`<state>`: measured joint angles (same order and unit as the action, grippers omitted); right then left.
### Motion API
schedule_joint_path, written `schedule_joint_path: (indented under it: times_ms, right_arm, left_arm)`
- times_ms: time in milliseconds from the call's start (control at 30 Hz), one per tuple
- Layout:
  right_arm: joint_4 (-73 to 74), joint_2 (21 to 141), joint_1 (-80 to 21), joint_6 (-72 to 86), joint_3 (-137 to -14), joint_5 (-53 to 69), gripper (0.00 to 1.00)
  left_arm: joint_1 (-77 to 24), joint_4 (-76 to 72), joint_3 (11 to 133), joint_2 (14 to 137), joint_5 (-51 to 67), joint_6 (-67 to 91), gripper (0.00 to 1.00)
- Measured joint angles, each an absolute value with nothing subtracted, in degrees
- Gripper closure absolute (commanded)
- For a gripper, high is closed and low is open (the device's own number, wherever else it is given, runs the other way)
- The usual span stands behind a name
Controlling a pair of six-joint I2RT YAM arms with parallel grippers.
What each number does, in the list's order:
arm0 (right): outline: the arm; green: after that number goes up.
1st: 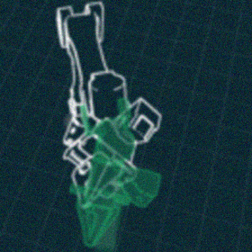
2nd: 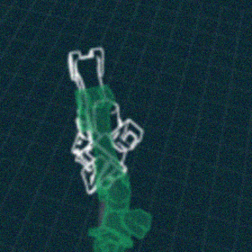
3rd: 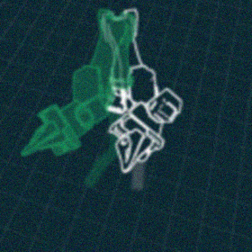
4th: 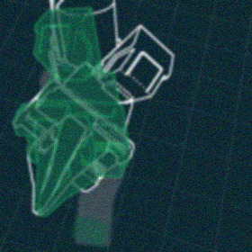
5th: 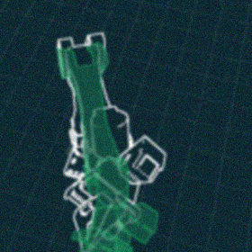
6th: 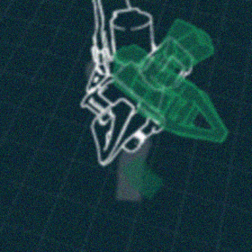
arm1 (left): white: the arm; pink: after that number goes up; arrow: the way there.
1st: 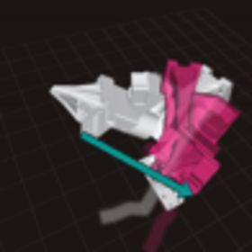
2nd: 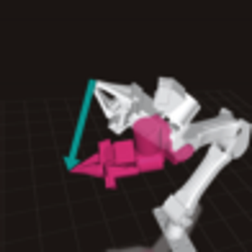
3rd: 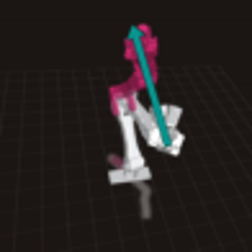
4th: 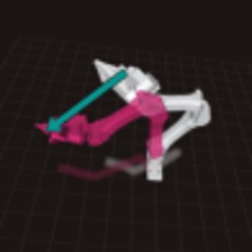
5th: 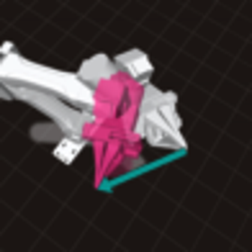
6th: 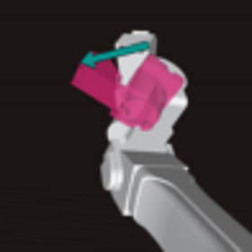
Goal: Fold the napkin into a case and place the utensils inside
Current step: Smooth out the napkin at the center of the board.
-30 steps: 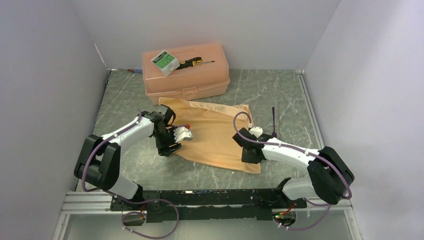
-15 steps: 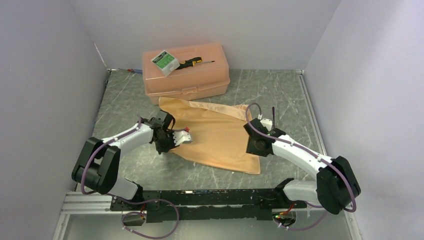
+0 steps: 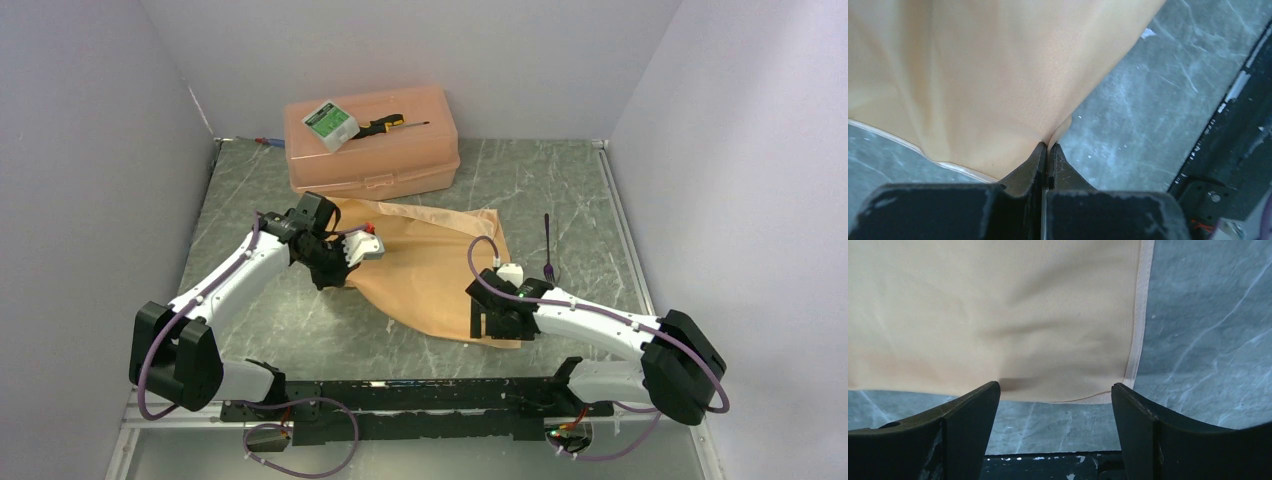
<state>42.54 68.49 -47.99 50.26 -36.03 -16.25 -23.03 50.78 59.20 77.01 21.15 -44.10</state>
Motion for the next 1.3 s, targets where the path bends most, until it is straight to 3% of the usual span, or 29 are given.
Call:
schedule_joint_path:
  times_ms: [100, 233, 267, 367, 400, 633, 833, 1300]
  right_arm:
    - [42.26, 69.82, -49.47, 51.77, -34.85, -15.94, 0.17]
    - [39.53, 72.34, -50.09, 53.65, -34.44, -15.9, 0.35]
    - [39.51, 72.38, -50.09, 53.63, -34.44, -15.92, 0.45]
    - [38.09, 73.17, -50.46, 54.39, -34.76, -17.1, 0.9]
    - [37.5, 73.41, -50.46, 54.63, -34.85, -17.85, 1.0]
    - [38.46, 72.01, -50.57, 55.72, -34.98, -19.94, 1.0]
    - [48.45, 66.52, -52.25, 55.75, -39.72, -20.45, 1.0]
    - [70.46, 65.63, -66.59, 61.69, -51.51, -16.05, 1.0]
  left_arm:
    - [-21.34, 54.24, 59.22, 77.1, 22.81, -44.86, 0.97]
    - [-18.55, 56.71, 59.44, 77.1, 24.62, -45.8, 0.97]
    - [-18.06, 56.84, 59.44, 77.1, 24.84, -45.87, 0.97]
    - [-17.26, 56.58, 59.42, 77.1, 25.28, -45.82, 0.97]
    - [-17.21, 56.25, 59.37, 77.1, 25.43, -45.82, 0.97]
    - [-17.21, 55.53, 58.94, 76.82, 27.18, -45.82, 0.97]
    - [-17.21, 60.69, 59.11, 73.82, 28.86, -47.77, 0.97]
    - [-18.81, 78.39, 58.3, 59.57, 34.0, -55.16, 0.97]
